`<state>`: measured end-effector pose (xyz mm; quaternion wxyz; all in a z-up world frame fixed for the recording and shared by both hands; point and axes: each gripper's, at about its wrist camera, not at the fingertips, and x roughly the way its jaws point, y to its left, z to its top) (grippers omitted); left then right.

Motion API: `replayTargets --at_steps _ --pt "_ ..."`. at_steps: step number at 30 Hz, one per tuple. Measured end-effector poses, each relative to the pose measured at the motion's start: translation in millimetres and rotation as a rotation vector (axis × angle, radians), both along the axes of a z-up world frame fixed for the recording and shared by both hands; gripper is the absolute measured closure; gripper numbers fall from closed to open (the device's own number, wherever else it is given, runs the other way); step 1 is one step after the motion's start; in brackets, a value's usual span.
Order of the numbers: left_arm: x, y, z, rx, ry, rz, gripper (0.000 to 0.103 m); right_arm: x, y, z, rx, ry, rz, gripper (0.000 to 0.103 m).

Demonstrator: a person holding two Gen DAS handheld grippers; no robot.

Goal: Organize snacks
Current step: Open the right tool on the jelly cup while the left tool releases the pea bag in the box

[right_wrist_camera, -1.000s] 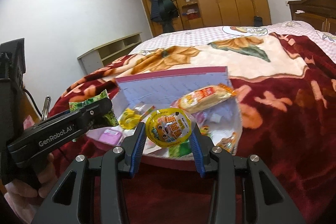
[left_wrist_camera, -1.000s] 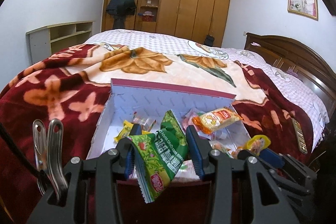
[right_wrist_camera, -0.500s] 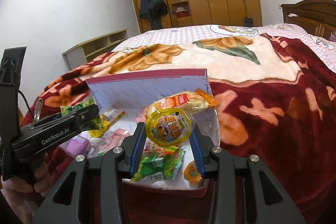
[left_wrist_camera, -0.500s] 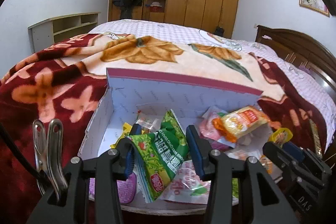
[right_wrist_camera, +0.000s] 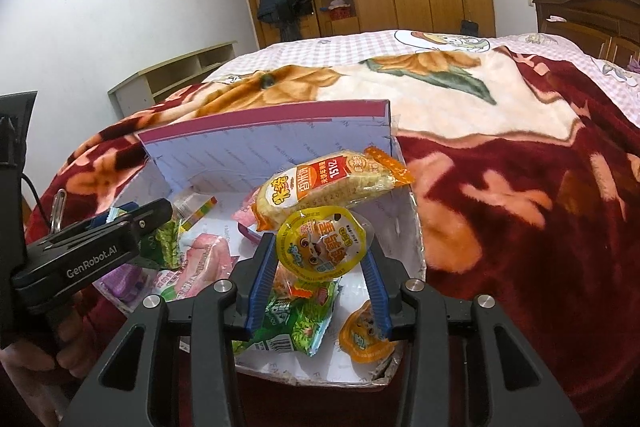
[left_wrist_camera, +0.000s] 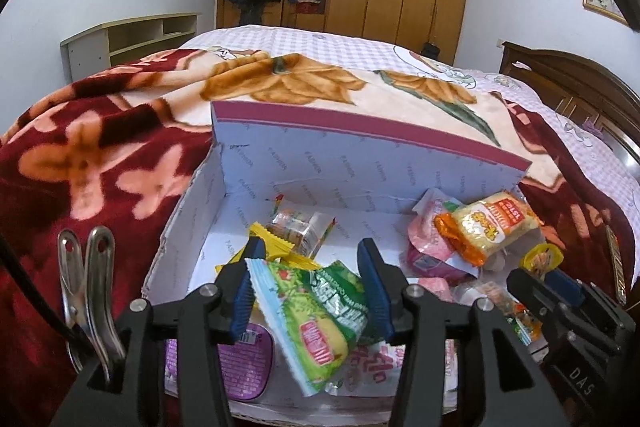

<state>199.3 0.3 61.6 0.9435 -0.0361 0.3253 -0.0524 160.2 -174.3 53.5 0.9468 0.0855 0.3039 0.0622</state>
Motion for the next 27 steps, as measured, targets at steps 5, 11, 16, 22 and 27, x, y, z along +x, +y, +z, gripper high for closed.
replayTargets --at_steps 5,11,16,22,27 --pt "1.8 0.6 -3.4 -0.003 0.011 0.001 0.052 1.9 -0.5 -0.2 -0.002 0.002 -0.001 0.06" --pt "3.0 1.0 -4.7 -0.003 0.017 0.006 0.046 2.1 0.3 0.1 -0.002 0.004 0.0 0.06" --pt "4.6 2.8 -6.2 -0.003 0.025 0.01 0.042 3.7 -2.5 -2.2 0.01 -0.002 0.004 0.057" --pt "3.7 1.3 -6.3 0.004 0.028 0.004 0.036 0.7 -0.2 -1.7 0.015 -0.013 0.016 0.049" --pt "-1.6 -0.8 -3.4 0.004 0.02 -0.001 0.033 -4.5 -1.8 1.3 0.02 -0.033 0.021 0.04"
